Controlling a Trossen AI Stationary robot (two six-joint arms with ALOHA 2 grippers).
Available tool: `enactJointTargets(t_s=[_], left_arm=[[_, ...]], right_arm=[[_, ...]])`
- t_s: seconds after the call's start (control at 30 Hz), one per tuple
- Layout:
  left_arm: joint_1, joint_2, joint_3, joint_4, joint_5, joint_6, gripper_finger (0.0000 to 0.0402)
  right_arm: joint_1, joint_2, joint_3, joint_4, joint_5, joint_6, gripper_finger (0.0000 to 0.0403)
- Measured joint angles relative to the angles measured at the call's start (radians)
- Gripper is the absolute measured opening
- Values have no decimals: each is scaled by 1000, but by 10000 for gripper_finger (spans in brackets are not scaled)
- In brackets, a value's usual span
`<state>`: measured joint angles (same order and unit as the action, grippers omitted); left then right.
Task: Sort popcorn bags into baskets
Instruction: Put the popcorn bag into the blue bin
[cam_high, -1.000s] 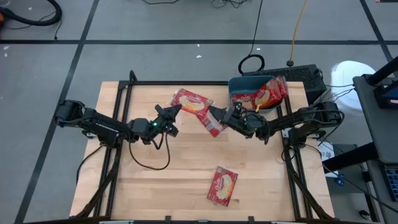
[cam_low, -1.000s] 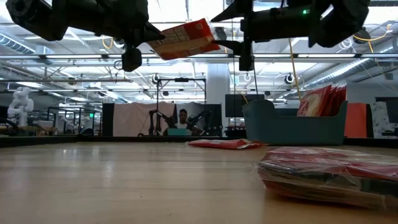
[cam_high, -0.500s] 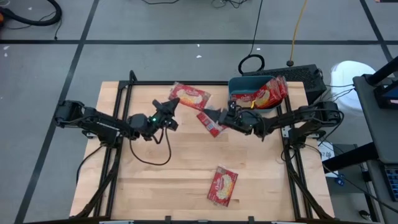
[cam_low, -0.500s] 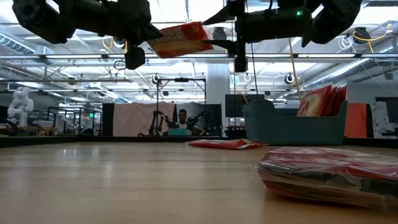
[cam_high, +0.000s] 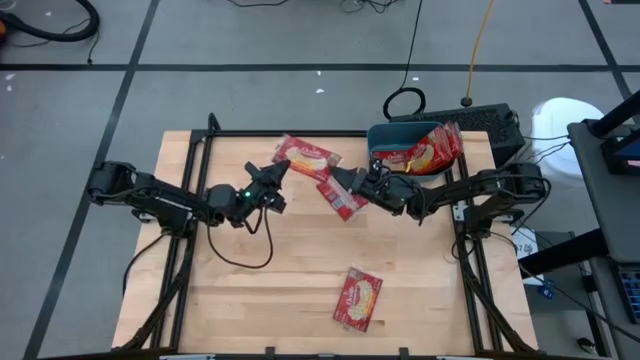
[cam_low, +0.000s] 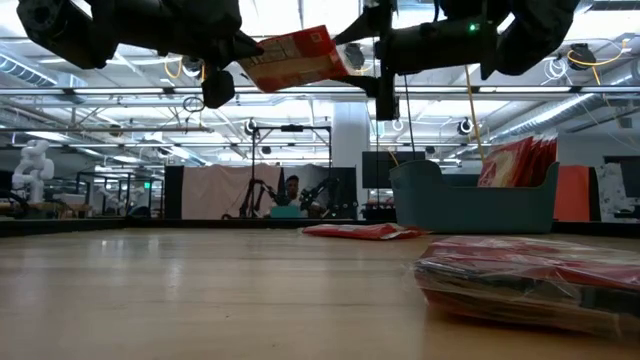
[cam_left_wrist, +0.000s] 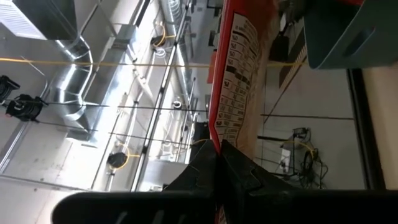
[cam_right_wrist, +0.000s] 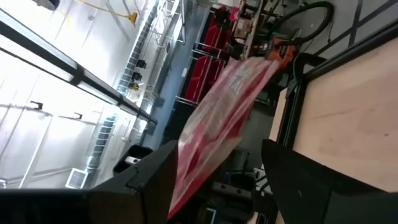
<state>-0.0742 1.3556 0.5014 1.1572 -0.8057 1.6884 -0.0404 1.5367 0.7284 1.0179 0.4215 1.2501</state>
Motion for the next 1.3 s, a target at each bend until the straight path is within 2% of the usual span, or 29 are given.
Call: enactJointTargets(t_s=[0.17,0.37,0.7,0.87,1.0,1.17,1.3], left_arm=[[0,0,0,-3,6,-24,5],[0,0,1,-27,16,-24,5],[-20,0,1,-54,-9,-31,5],[-39,-1,1,-92,-13,-109,12],[-42,-1,1,-157,-7,-199,54],[-47,-1,0,-168,-7,-344,138],[-71,-1,1,-156,-116,-461,205]], right_arm=[[-4,53,17,38,-19,5,226],[-13,153,71,201,-33,1,217],[-20,180,80,212,-34,-10,132],[-21,178,80,244,-34,-61,92],[-37,179,80,242,-61,-123,69],[-63,179,80,244,-95,-221,47],[-88,179,80,247,-133,-298,37]])
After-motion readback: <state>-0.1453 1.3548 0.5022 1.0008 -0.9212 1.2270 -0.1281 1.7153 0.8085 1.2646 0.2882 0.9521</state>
